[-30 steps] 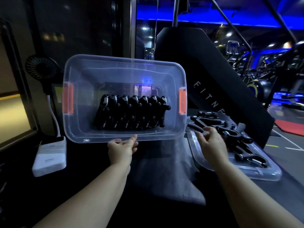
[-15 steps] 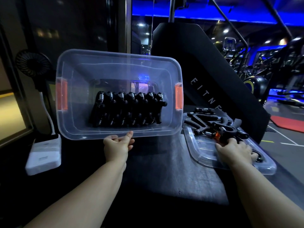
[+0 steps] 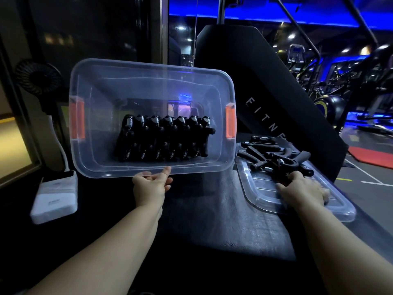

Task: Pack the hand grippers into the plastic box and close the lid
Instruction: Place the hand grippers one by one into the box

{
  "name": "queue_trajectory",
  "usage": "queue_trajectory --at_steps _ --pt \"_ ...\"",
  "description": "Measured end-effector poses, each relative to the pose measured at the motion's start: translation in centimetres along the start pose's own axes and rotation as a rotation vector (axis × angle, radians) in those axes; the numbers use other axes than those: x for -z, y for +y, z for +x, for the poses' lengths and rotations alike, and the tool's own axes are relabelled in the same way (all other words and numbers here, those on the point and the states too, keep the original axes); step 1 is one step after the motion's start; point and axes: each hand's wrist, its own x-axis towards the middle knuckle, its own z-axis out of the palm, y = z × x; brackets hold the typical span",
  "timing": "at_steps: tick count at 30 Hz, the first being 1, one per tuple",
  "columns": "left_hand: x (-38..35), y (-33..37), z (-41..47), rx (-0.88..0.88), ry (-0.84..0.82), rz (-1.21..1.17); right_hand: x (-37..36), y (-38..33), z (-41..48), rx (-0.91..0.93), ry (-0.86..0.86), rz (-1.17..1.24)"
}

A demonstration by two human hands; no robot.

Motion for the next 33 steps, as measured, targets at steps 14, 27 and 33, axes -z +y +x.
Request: queue_trajectory --at_steps 14,27,33 --pt "0.0 0.0 0.1 -0.008 -0.002 0.007 0.3 -0.7 0.1 0.133 -0.037 0.099" --pt "0.1 -0.1 0.0 -0.015 -0.013 -0.004 0.9 -3.4 -1.3 0.281 -0.13 0.215" --pt "0.1 0.0 0.2 -0.011 -0.014 -0.009 0.1 -4.4 -2.5 0.365 -0.141 0.334"
